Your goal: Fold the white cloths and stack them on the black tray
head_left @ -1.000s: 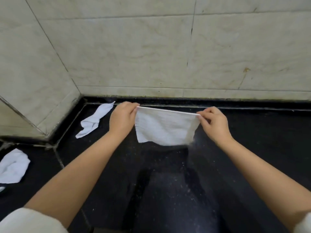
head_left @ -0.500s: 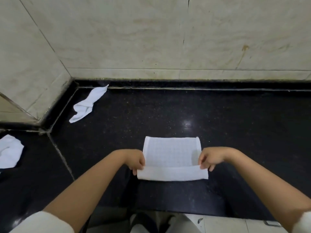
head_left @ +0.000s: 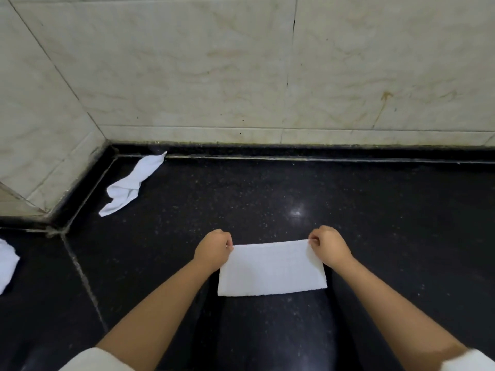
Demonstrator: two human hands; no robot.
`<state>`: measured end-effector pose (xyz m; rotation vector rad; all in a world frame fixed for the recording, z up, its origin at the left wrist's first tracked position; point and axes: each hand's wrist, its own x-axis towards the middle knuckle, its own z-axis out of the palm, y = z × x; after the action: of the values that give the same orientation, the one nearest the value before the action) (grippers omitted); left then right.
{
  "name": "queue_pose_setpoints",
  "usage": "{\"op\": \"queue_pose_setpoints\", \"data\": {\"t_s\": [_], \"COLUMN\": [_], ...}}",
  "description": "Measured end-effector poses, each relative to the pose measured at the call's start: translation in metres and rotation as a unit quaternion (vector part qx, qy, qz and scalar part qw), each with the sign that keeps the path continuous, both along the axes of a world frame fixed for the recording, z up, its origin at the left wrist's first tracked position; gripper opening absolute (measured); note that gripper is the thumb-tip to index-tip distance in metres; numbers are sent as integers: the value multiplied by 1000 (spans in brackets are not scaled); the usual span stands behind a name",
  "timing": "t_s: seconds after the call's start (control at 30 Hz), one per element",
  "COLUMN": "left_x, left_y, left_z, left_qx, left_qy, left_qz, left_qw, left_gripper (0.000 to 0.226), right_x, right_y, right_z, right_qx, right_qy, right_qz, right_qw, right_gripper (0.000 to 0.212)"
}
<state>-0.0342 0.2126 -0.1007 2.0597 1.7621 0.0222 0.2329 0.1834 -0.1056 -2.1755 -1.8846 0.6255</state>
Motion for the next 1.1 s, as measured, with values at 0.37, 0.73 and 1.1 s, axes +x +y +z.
{"op": "queue_pose_setpoints", "data": {"t_s": [0.37,0.73,1.1], "left_x": [6,1,-39], "left_y": [3,4,5], "left_z": [-20,-7,56], "left_qx": [-46,-5,235], "left_qy": [114,145,-15], "left_qz": [-63,-184,-219], "left_qw": [990,972,947], "left_gripper": [20,24,20], "right_x": [-7,-13,8], "right_y": [12,30,-3], "right_z": [-13,12,57], "right_qx": [-105,-249,175], "right_qy": [-84,-169,-32], "right_qz": [52,176,146], "right_qw": [989,937,973], "right_gripper": [22,24,13]}}
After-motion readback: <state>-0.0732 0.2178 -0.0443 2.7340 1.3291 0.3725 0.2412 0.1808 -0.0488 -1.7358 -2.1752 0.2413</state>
